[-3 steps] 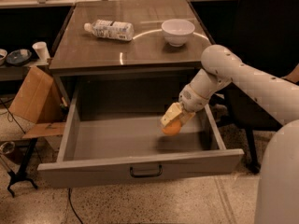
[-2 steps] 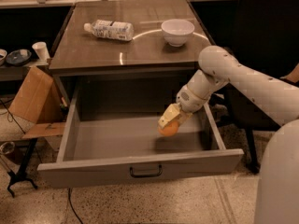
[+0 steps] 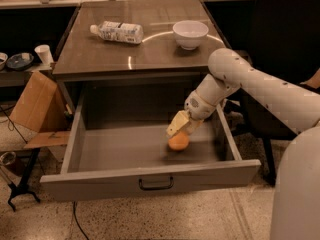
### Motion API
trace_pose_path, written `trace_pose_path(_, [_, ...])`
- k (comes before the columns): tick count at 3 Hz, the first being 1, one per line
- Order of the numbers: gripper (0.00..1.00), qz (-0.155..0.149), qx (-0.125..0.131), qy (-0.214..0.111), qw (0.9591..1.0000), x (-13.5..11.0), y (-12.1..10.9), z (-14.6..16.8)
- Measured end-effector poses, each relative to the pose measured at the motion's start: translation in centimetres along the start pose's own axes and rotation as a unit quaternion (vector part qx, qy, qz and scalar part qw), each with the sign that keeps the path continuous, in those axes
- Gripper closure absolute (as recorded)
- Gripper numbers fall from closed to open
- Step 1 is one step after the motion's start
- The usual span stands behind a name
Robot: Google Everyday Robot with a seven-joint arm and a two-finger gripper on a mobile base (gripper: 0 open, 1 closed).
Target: Place orange into top drawer
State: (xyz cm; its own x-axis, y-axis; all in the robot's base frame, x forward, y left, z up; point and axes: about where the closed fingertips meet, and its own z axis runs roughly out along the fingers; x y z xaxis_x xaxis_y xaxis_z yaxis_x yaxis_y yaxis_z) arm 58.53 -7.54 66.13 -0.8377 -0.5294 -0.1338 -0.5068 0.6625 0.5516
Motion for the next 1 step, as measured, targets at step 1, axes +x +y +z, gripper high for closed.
trace_pose_path(1, [0.00,0.000,0.000,0.000,1.0000,0.00,0.00,0.00])
